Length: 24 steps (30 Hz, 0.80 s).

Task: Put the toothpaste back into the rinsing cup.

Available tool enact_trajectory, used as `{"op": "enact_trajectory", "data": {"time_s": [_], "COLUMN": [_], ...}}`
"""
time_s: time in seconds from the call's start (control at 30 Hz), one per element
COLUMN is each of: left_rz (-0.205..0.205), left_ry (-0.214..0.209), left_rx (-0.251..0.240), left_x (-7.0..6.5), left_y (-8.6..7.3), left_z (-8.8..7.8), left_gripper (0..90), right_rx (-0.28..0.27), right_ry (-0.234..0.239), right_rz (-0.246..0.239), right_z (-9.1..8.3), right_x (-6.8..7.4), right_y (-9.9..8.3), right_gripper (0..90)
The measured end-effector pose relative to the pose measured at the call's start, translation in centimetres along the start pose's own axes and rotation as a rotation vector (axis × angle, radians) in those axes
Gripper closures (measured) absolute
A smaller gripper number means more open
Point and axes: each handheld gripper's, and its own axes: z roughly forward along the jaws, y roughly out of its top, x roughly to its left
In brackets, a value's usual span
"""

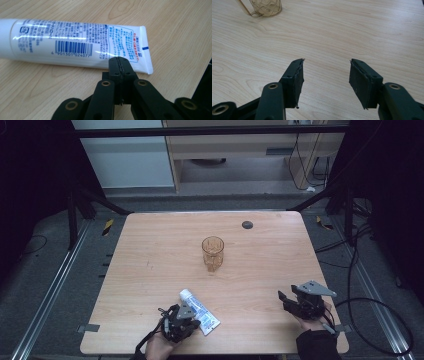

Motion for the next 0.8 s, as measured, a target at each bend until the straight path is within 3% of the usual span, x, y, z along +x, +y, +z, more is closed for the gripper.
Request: {"op": "enact_trajectory", "data": {"time_s": [0.57, 0.73, 0.8], "left_rz": [0.025, 0.028, 0.021], "left_ry": [0.006, 0.010, 0.022], "left_rx": [-0.040, -0.052, -0.073], "left_x": [-0.5, -0.4, 0.1], "left_y": [1.9, 2.1, 2.5], "left_z": [1.8, 1.5, 0.5], "left_gripper": [89.1, 89.1, 89.0], "right_rx": [0.000, 0.001, 0.000], "right_ry": [-0.002, 0.000, 0.000], "right_rz": [0.002, -0.003, 0.000], "right_z": [0.0, 0.1, 0.0], "right_x": [-0.2, -0.1, -0.2], "right_y": [0.0, 0.0, 0.0], "right_gripper": [44.8, 44.8, 44.8]}}
